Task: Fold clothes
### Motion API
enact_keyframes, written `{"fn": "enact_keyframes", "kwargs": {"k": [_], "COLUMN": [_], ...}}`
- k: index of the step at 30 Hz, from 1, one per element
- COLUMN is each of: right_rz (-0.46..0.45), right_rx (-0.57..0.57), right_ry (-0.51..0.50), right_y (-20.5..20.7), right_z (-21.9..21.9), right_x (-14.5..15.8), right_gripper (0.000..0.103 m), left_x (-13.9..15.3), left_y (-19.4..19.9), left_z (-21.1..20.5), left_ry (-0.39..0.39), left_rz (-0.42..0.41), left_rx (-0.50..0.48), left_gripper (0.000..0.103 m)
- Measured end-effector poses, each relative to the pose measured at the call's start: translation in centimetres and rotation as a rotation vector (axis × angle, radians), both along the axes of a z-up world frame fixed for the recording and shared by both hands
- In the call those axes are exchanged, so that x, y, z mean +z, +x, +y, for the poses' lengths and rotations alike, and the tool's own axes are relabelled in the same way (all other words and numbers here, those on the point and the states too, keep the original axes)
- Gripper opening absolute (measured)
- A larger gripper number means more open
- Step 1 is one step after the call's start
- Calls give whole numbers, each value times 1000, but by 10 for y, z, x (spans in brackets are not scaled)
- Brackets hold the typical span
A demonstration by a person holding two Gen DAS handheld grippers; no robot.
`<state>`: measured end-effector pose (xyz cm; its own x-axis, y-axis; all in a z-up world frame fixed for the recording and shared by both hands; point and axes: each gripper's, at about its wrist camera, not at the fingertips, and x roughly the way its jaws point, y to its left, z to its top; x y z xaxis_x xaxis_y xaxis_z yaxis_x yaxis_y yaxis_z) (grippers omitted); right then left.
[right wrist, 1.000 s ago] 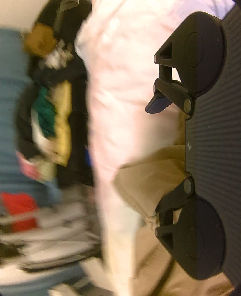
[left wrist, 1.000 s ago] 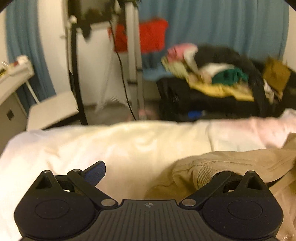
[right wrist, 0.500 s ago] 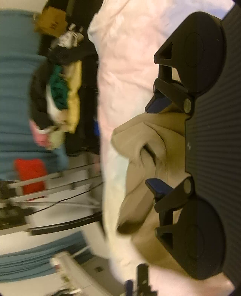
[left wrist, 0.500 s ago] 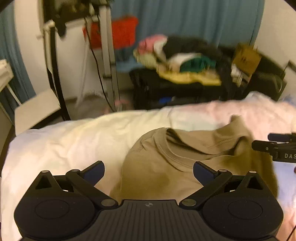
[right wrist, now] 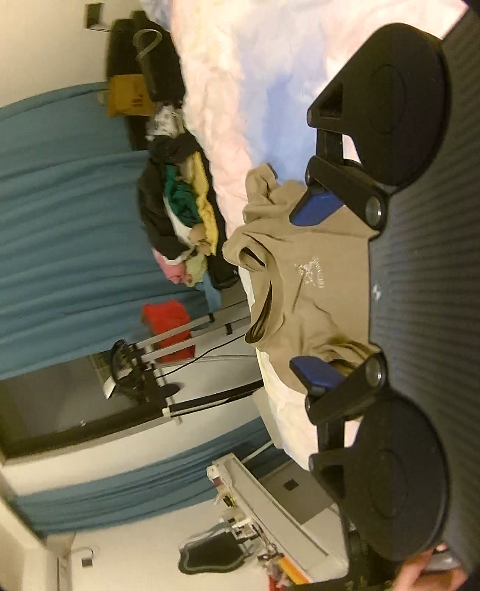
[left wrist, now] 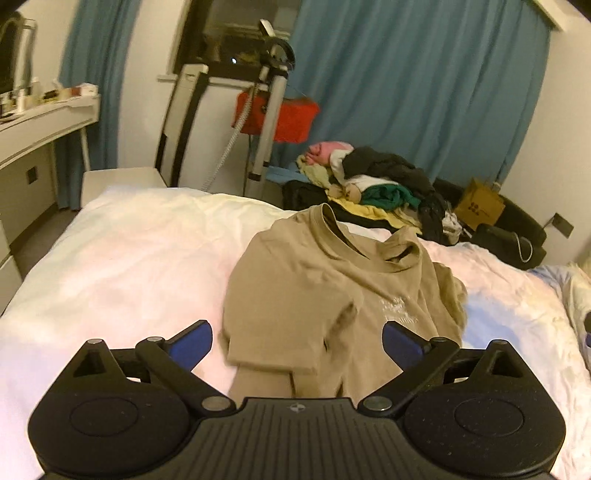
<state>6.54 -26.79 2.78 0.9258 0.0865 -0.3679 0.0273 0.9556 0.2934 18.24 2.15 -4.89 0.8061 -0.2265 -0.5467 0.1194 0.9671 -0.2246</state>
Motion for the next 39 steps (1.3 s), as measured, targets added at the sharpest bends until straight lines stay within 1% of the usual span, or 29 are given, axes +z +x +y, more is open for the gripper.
{"fn": "enact_keyframes", "kwargs": {"k": [3,5,8,11,15,18,20,23,28,33,34,35,36,38,39], "right_rz": [-30,-50,-19,4,5,14,27,44,77,137,149,160,170,183,189], "right_rx": [0,-4,5,18,27,18,14,12,2,-11,-13,-15,-17,-28,-34], "right_ry": [2,26,60,40,66,68,65,59,61,126,142,162,182,210,222], "right_y": [-25,-35,-37,-33,-30,-28,-25,-17,6,35,40,45,49,56,59], "right_z": [1,-4,-11,-12,-16,-17,-18,-19,-20,-29,-31,-33,-35,-39,-40], "right_x": [-11,-24,-46,-57,-60,-66,-70,-76,-89,-110,-115,-119,-123,-129,-132], "right_gripper": [79,79,79,79,79,79,79,79,79,79,79,79,79,79,79], "left_x": [1,-3,-9,-21,-38,-50,-59,-73,-96,-117,-119,-121,-122,-118,-111], "left_y": [-38,-49,-55,-40,-18,-1,12,39,83,115,120,125,131,141,145], "left_z": [3,3,4,10,18,24,28,33,33,41,44,46,49,55,59], "left_ry": [-20,-44,-86,-126,-178,-217,-245,-308,-446,-578,-587,-592,-589,-565,-541], "left_rz": [-24,-10,11,47,96,133,157,186,196,212,214,218,226,215,193], "left_rx": [0,1,6,36,78,110,130,167,224,305,320,335,344,344,343], "left_gripper": [99,97,94,90,85,80,74,69,62,45,36,22,18,8,7]}}
